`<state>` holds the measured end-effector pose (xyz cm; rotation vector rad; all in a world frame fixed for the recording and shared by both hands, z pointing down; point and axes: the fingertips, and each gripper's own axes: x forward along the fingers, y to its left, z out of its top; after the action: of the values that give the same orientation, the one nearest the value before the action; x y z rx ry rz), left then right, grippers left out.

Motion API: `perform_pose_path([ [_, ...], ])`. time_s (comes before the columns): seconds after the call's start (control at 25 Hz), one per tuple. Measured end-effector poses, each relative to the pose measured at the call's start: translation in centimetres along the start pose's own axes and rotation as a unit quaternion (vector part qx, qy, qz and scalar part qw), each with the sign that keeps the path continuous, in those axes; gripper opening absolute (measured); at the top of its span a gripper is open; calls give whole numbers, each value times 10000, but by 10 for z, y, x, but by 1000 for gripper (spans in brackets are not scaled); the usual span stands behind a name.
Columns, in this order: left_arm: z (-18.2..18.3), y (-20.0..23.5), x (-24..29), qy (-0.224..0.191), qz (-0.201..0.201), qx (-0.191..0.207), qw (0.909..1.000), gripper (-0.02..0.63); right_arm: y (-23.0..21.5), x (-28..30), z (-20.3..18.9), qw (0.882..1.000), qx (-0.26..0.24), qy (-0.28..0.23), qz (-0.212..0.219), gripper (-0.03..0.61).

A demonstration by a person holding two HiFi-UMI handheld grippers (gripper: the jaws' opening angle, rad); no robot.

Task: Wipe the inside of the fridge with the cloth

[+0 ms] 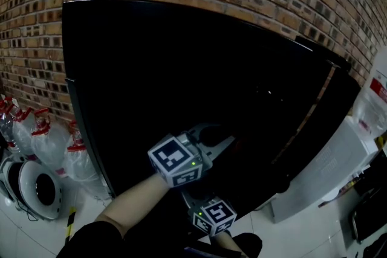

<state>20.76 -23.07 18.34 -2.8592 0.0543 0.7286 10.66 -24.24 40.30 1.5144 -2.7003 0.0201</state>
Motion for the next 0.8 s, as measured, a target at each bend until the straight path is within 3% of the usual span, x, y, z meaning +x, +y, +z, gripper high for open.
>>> perform_pose_path([
  [0.28, -10, 25, 5, -63, 207, 151, 9997, 48, -2, -2, 2, 10000, -33, -19, -38, 5],
  [0.44, -14, 41, 9, -292, 127, -6, 9995, 48, -1, -3, 2, 10000, -57, -18, -26, 5],
  [0.8, -28, 82, 18, -203, 584, 135, 9980, 48, -4, -4, 1, 9999, -74, 52, -93, 5],
])
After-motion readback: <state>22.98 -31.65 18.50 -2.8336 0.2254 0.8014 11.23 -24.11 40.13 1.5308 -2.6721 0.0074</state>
